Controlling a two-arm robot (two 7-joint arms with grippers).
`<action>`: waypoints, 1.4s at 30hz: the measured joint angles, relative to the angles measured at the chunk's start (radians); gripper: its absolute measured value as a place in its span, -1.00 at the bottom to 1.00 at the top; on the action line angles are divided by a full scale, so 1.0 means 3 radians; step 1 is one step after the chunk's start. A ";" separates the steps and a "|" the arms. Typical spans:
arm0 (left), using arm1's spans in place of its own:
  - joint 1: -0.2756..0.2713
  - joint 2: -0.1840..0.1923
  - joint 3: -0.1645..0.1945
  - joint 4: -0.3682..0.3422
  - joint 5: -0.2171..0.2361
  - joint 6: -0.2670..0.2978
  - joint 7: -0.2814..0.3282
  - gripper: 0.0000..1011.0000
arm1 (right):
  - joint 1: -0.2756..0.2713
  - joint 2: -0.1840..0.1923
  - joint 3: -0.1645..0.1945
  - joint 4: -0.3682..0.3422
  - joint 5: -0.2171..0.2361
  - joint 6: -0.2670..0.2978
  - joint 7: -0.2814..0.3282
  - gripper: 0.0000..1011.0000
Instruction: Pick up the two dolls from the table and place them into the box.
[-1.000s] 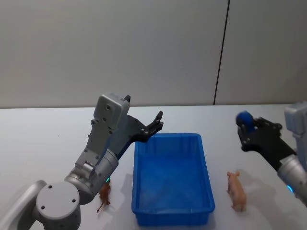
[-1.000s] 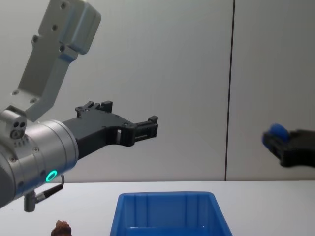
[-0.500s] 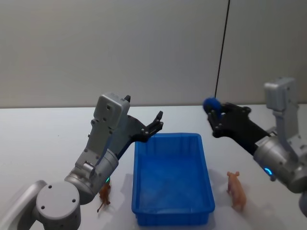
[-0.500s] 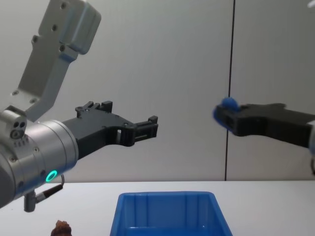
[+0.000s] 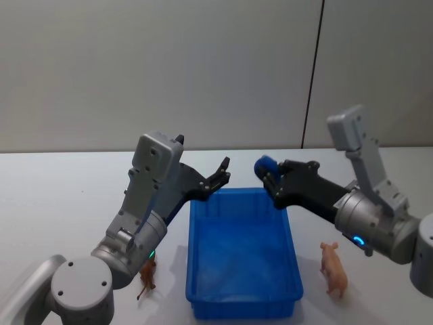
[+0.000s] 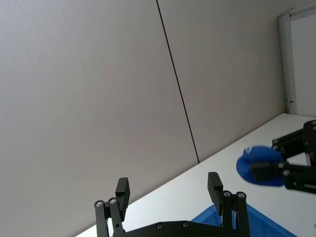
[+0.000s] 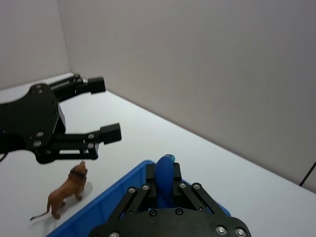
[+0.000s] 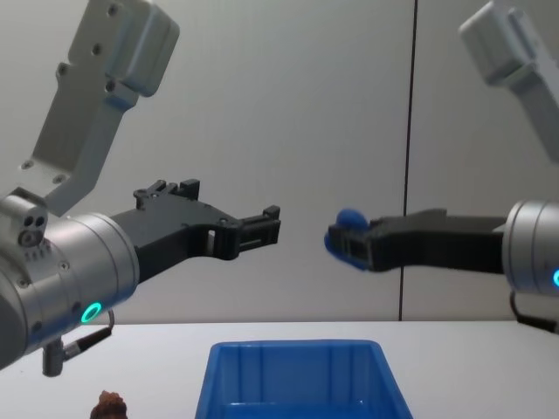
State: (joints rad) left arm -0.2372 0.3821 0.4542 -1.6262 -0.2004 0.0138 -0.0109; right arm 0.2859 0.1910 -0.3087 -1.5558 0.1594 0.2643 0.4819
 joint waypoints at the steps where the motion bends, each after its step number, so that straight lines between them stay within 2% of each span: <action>1: 0.0000 0.0000 0.0000 0.0000 0.0000 0.0000 0.0000 0.98 | 0.0009 0.0000 -0.0011 0.0011 -0.0037 0.0042 0.0025 -0.69; 3: 0.0000 0.0000 0.0000 0.0000 0.0000 0.0000 0.0000 0.98 | 0.0014 0.0001 -0.0017 0.0017 -0.0066 0.0070 0.0042 -0.69; 12: 0.0000 0.0000 0.0000 0.0000 0.0000 0.0000 0.0000 0.98 | 0.0043 0.0020 -0.0097 0.0156 -0.0377 0.0261 0.0172 -0.66; 18: 0.0000 0.0000 0.0000 0.0000 0.0000 0.0000 0.0000 0.98 | 0.0051 0.0031 -0.0131 0.0227 -0.0502 0.0313 0.0222 -0.33; 22: 0.0000 0.0000 0.0000 0.0000 0.0000 0.0000 0.0000 0.98 | 0.0054 0.0035 -0.0145 0.0257 -0.0553 0.0338 0.0243 -0.10; 23: 0.0000 0.0000 0.0000 0.0000 0.0000 0.0000 0.0000 0.98 | 0.0055 0.0035 -0.0147 0.0262 -0.0562 0.0341 0.0247 0.02; 24: 0.0000 0.0000 0.0000 0.0000 0.0000 0.0000 0.0000 0.98 | 0.0056 0.0037 -0.0151 0.0271 -0.0578 0.0348 0.0253 0.02; 29: 0.0000 0.0000 0.0000 0.0000 0.0000 0.0000 0.0000 0.98 | 0.0058 0.0039 -0.0162 0.0294 -0.0620 0.0366 0.0268 0.34; 32: 0.0000 0.0000 0.0000 0.0000 0.0000 0.0000 0.0000 0.98 | 0.0058 0.0040 -0.0166 0.0301 -0.0633 0.0372 0.0273 0.56; 33: 0.0000 0.0000 0.0000 0.0000 0.0000 0.0000 0.0000 0.98 | 0.0059 0.0041 -0.0167 0.0303 -0.0638 0.0374 0.0274 0.56; 38: 0.0000 0.0000 0.0000 0.0000 0.0000 0.0000 0.0000 0.98 | 0.0060 0.0044 -0.0166 0.0303 -0.0627 0.0372 0.0274 0.84; 39: 0.0000 0.0000 0.0000 0.0000 0.0000 0.0000 0.0000 0.98 | 0.0060 0.0046 -0.0161 0.0296 -0.0609 0.0368 0.0268 0.86; 40: 0.0000 0.0000 0.0000 0.0000 0.0000 0.0000 0.0000 0.98 | 0.0060 0.0049 -0.0152 0.0281 -0.0575 0.0364 0.0253 0.96; 42: 0.0000 0.0000 0.0000 0.0000 0.0000 0.0000 0.0000 0.98 | 0.0059 0.0060 -0.0132 0.0248 -0.0521 0.0363 0.0221 0.98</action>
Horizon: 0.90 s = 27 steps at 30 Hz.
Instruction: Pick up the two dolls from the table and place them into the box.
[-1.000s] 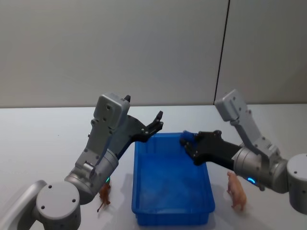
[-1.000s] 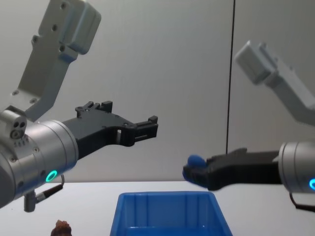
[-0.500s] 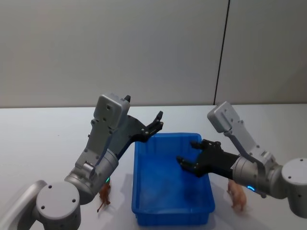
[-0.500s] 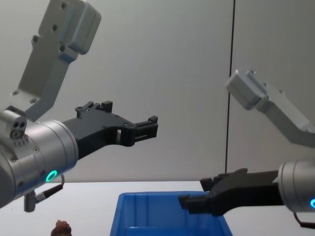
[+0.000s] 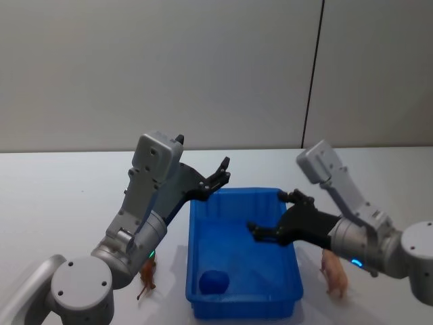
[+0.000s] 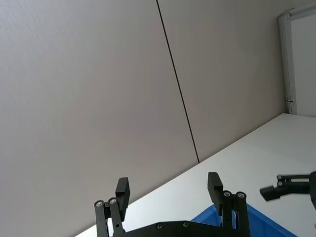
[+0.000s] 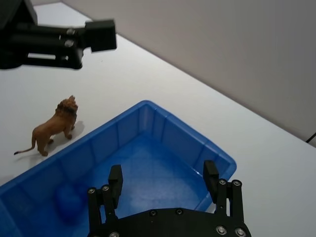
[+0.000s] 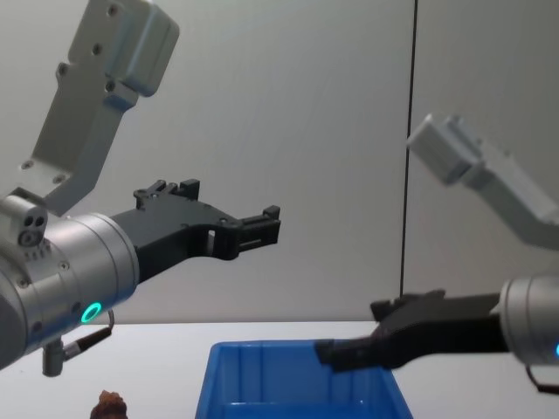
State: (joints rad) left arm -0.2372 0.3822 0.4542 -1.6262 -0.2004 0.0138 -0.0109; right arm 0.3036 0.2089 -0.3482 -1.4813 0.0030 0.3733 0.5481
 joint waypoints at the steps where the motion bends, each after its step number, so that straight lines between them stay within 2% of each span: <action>1: 0.0000 0.0000 0.0000 0.0000 0.0000 0.0000 0.0000 0.98 | 0.0000 0.0000 0.0000 0.0000 0.0000 0.0000 0.0000 0.98; 6: 0.0000 0.0000 0.0000 0.0000 0.0000 0.0000 0.0000 0.98 | -0.0045 0.0072 0.0084 -0.0133 0.0166 0.0043 -0.0101 0.98; 13: 0.0000 0.0000 0.0000 0.0000 0.0000 0.0000 0.0000 0.98 | -0.0193 0.0257 0.0231 -0.0375 0.0373 0.0221 -0.0224 0.98; 20: 0.0000 0.0000 0.0000 0.0000 0.0000 0.0000 0.0000 0.98 | -0.0430 0.0497 0.0374 -0.0653 0.0558 0.0471 -0.0298 0.98; 27: 0.0000 0.0000 0.0000 0.0000 0.0000 0.0000 0.0000 0.98 | -0.0748 0.0783 0.0512 -0.0937 0.0730 0.0739 -0.0323 0.98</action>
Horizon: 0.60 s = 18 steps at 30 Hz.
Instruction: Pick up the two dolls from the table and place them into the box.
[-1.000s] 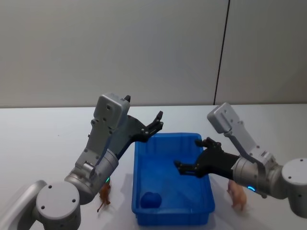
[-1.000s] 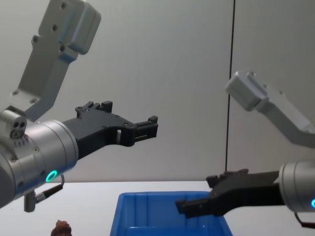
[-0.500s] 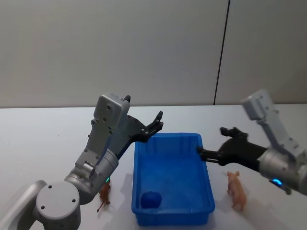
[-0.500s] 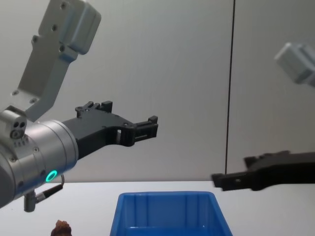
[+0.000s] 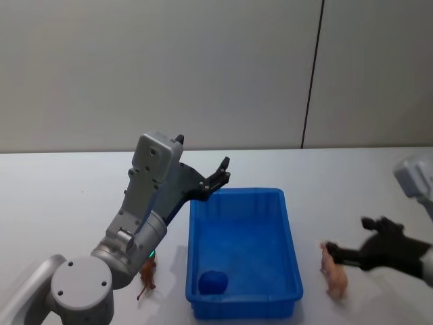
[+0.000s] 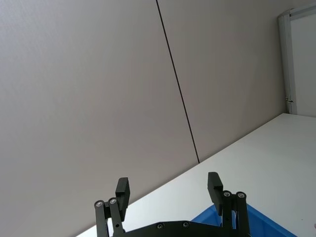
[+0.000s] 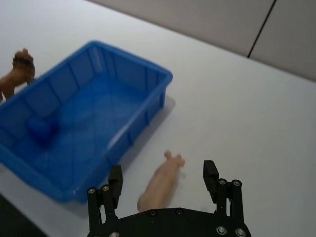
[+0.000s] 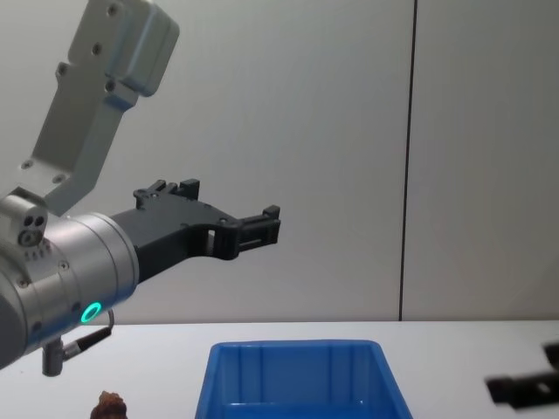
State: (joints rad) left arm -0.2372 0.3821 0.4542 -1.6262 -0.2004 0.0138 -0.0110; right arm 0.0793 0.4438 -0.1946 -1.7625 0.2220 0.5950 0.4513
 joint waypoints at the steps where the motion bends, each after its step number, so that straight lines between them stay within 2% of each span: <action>1: 0.0000 0.0000 0.0000 0.0000 0.0000 0.0000 0.0000 0.98 | -0.0034 0.0028 0.0012 -0.0024 0.0017 0.0028 -0.0001 0.98; 4: 0.0000 0.0000 0.0000 0.0000 0.0000 0.0000 0.0000 0.98 | -0.0175 0.0145 0.0058 -0.0113 0.0064 0.0096 -0.0005 0.98; 10: 0.0000 0.0000 0.0000 0.0000 0.0000 0.0000 0.0000 0.98 | -0.0386 0.0303 0.0126 -0.0234 0.0128 0.0152 -0.0031 0.98; 18: 0.0000 0.0000 0.0000 0.0000 0.0000 0.0000 0.0000 0.98 | -0.0527 0.0367 0.0150 -0.0294 0.0149 0.0074 -0.0101 0.98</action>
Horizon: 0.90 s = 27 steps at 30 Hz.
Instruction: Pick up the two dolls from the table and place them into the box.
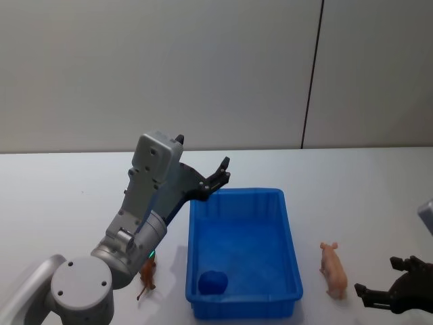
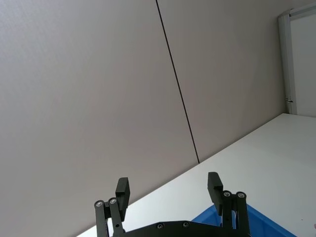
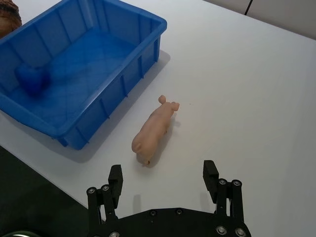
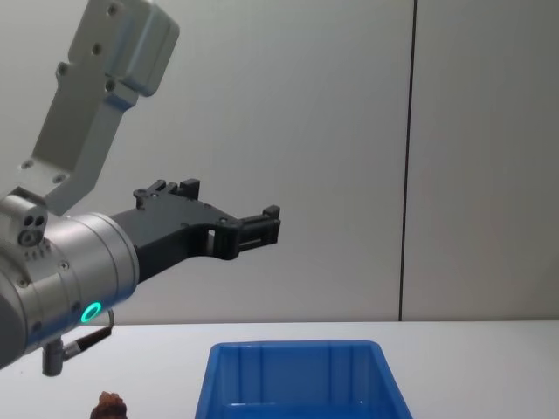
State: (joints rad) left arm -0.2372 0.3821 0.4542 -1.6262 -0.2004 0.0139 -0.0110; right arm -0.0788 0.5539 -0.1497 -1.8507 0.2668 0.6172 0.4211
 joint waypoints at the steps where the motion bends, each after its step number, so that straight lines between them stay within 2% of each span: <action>1: 0.0000 0.0000 0.0000 0.0000 0.0000 0.0000 0.0000 0.98 | -0.0011 -0.0004 -0.0003 -0.0001 0.0000 -0.0032 -0.0015 0.98; 7: 0.0000 0.0000 0.0000 0.0000 0.0000 0.0000 0.0000 0.98 | -0.0013 -0.0086 -0.0054 0.0021 -0.0021 -0.0157 -0.0081 0.98; 13: 0.0000 0.0000 0.0000 0.0000 0.0000 0.0000 0.0000 0.98 | 0.0024 -0.0175 -0.0101 0.0074 -0.0053 -0.0183 -0.0152 0.98; 27: 0.0000 0.0000 0.0000 0.0000 0.0000 0.0000 0.0000 0.98 | 0.0209 -0.0474 -0.0263 0.0339 -0.0240 0.0100 -0.0427 0.98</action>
State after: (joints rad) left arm -0.2372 0.3821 0.4542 -1.6262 -0.2003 0.0138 -0.0110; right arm -0.0162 0.4116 -0.2286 -1.7490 0.1947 0.6472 0.2929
